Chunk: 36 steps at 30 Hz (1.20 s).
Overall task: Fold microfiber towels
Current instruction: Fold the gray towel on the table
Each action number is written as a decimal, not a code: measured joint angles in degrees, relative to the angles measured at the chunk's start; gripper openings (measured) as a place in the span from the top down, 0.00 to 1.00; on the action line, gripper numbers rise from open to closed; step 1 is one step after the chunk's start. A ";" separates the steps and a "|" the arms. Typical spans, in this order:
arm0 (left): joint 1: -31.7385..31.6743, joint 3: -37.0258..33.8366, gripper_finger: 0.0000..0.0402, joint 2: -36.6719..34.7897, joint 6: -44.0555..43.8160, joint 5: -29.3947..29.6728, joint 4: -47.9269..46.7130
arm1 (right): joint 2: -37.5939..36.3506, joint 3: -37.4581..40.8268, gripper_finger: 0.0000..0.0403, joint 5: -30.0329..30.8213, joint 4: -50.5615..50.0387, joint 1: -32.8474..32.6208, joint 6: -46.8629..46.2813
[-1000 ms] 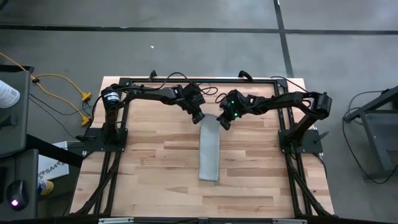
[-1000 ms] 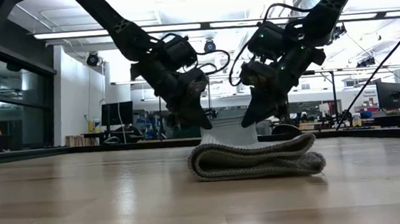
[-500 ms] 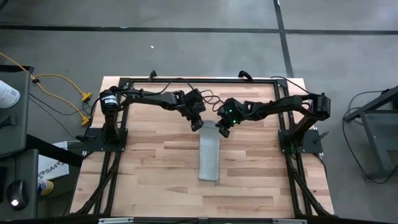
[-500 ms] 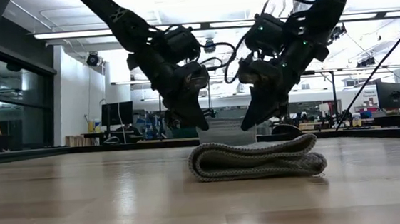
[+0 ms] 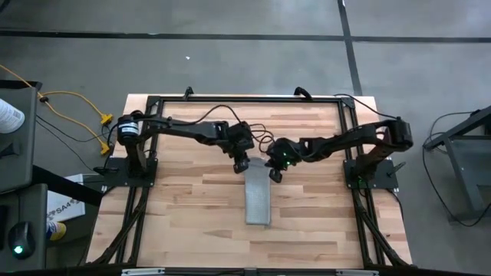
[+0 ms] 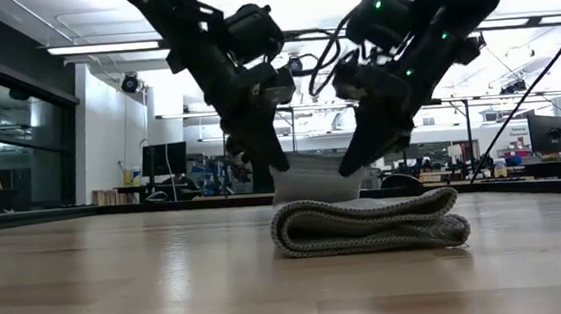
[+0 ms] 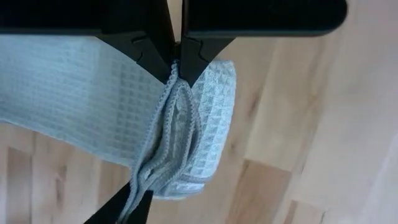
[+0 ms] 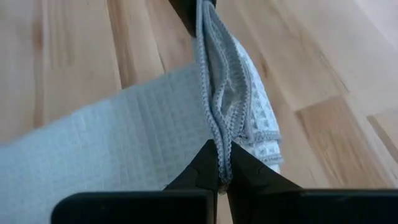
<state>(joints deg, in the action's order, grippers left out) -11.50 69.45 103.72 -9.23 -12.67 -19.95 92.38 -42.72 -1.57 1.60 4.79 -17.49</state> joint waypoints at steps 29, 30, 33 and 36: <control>14.44 0.18 1.00 -1.34 -7.12 3.86 -0.53 | -6.28 0.02 0.99 6.55 -4.62 -15.33 -9.49; 14.78 0.16 1.00 -1.35 -7.56 3.91 -0.59 | -6.28 0.02 0.99 6.73 -4.41 -15.74 -9.63; 16.02 0.12 1.00 -1.88 -7.80 4.70 -0.87 | -6.28 0.02 0.99 7.73 -3.75 -17.27 -9.81; 17.74 0.11 1.00 -1.81 -8.20 6.71 -0.74 | -6.28 0.02 0.99 8.74 -3.36 -18.71 -9.93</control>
<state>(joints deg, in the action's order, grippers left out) 6.24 69.56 101.91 -17.43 -5.97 -20.69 86.11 -42.70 7.17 -1.76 -13.93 -27.42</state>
